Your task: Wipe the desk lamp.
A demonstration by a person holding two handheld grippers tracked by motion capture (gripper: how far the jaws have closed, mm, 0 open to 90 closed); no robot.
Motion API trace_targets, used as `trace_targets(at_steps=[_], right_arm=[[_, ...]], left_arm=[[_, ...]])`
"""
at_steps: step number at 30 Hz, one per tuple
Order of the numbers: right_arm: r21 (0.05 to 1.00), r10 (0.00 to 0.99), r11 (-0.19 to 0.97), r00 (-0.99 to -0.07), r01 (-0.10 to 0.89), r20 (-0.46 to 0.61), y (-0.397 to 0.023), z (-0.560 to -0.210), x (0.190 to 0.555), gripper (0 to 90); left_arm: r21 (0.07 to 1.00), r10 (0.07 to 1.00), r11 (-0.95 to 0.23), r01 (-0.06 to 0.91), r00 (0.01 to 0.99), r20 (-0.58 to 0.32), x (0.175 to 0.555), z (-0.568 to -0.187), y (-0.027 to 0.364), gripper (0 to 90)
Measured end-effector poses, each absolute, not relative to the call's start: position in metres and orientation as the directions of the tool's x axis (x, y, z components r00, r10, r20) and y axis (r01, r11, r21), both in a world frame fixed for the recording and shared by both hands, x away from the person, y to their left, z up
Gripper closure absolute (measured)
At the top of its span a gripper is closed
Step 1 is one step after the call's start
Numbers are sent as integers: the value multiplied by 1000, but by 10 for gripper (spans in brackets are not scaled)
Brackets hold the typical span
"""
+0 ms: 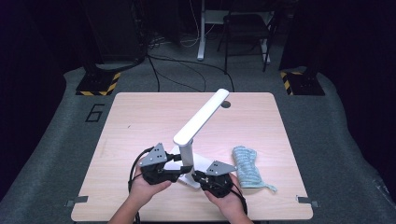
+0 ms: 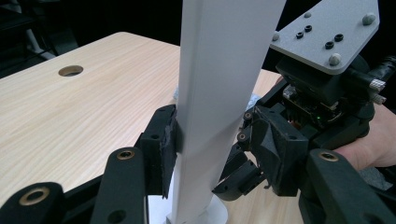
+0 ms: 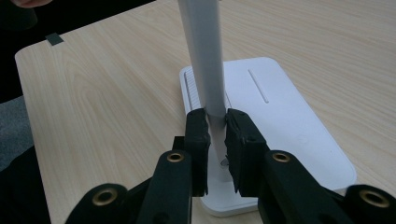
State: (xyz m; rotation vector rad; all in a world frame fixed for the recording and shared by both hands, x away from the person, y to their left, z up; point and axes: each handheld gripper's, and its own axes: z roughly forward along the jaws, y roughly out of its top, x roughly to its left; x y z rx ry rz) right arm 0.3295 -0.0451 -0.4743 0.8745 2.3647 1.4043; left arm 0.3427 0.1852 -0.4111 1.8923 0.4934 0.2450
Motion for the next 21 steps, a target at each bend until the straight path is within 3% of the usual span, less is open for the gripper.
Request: trace_targets(at_steps=[9, 21], right_arm=[[858, 635, 335, -766, 389, 100, -52, -475, 336, 789], [860, 657, 295, -742, 416, 133, -53, -476, 344, 807]], left_arm=[[926, 439, -303, 223, 896, -72, 343, -411, 182, 520], [918, 473, -324, 229, 880, -53, 343, -413, 176, 700]])
